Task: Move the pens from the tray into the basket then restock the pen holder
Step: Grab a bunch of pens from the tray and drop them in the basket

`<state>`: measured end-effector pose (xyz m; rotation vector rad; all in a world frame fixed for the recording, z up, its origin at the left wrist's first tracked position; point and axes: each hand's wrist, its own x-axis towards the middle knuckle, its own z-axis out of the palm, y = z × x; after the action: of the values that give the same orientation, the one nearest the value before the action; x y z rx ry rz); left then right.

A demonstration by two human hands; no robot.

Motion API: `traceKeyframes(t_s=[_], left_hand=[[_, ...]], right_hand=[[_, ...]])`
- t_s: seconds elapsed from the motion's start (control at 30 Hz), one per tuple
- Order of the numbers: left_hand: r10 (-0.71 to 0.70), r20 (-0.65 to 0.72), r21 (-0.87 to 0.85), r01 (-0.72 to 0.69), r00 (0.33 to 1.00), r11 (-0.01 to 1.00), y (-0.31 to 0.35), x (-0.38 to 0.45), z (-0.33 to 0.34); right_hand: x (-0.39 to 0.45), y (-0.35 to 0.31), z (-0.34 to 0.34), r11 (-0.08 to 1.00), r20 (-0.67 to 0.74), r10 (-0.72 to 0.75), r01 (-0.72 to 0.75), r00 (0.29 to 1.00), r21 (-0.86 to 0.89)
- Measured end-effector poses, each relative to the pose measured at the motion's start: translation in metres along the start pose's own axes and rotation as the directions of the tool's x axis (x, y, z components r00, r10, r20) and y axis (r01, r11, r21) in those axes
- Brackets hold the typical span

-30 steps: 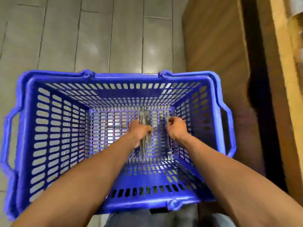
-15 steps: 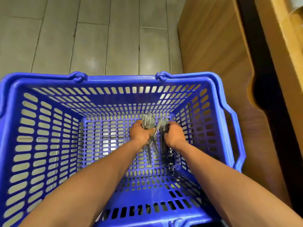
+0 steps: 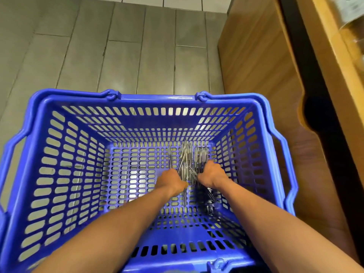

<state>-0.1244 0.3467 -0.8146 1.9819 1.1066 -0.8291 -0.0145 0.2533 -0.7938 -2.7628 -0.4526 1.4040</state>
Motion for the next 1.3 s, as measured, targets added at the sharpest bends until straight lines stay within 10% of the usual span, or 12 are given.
traceKeyframes(t_s=[0.17,0.67,1.3], left_hand=[[0.046,0.027,0.156,-0.05,0.999,0.986,0.014,-0.005,0.014],[0.01,-0.036,-0.002,-0.01,0.999,1.0,0.015,-0.002,0.018],[-0.113,-0.224,-0.133,0.085,0.968,0.988,-0.019,0.02,-0.031]], right_hand=[[0.001,0.001,0.004,0.915,0.077,-0.151,0.168,0.986,-0.367],[0.014,-0.001,-0.011,0.901,-0.086,-0.068,0.024,0.994,-0.432],[0.027,-0.002,-0.001,0.997,-0.229,-0.079,0.081,0.97,-0.001]])
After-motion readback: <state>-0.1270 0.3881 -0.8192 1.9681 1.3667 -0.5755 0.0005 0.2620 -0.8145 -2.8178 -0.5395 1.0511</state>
